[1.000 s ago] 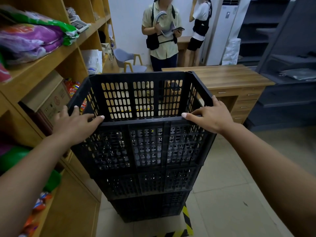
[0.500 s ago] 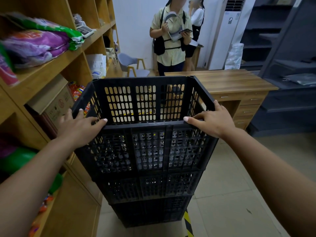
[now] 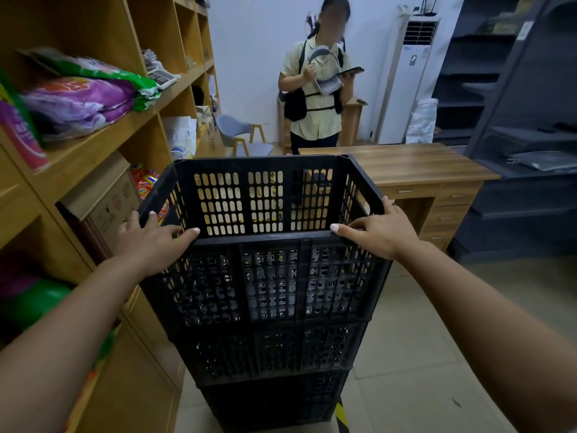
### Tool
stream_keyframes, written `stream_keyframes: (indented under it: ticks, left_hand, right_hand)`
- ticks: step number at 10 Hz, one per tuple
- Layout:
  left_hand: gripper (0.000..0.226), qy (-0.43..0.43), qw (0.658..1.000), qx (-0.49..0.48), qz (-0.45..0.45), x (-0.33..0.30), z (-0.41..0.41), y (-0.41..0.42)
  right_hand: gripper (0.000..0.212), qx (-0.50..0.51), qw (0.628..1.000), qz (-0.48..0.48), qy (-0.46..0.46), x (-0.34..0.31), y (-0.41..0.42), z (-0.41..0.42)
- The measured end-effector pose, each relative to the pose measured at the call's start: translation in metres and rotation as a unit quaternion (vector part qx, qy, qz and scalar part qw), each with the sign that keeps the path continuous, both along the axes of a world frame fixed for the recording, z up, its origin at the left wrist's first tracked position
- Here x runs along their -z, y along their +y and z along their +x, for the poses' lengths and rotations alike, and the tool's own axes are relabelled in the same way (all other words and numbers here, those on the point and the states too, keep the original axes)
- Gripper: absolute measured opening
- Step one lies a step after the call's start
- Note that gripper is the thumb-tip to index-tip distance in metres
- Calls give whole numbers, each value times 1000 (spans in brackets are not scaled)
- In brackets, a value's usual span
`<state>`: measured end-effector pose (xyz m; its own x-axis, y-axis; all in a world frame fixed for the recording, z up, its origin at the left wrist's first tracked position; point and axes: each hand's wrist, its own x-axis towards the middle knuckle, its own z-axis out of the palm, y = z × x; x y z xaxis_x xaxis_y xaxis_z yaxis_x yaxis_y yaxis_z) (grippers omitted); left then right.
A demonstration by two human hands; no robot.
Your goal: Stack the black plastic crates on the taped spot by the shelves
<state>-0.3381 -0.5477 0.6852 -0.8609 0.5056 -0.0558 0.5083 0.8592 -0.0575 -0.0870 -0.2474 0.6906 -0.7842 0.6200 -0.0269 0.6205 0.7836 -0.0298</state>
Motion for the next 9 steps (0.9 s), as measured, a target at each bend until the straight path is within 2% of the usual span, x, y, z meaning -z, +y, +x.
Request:
stream_keyframes:
  ticks: [4,6,7,8,9]
  left_hand:
    - [74,-2,1000,-4,9,-1,-2,3]
    - [75,-25,1000,-6,8,-10,7,2]
    - [82,2,999,5,35,-13,9,1]
    - [87,-11,991,23,130,-21,16,3]
    - [79,-51,965,25,254,-35,24,8]
  right_hand:
    - [102,-2,1000,7,15,0,3,-2]
    - [95,-18,999,4,34,0,3,1]
    - [87,-35,993,-7,114,-7,5,6]
    - [54,-30,978,-43,202,-24,-4,20]
    - [44,-39,956,-81,279,-43,-9,33]
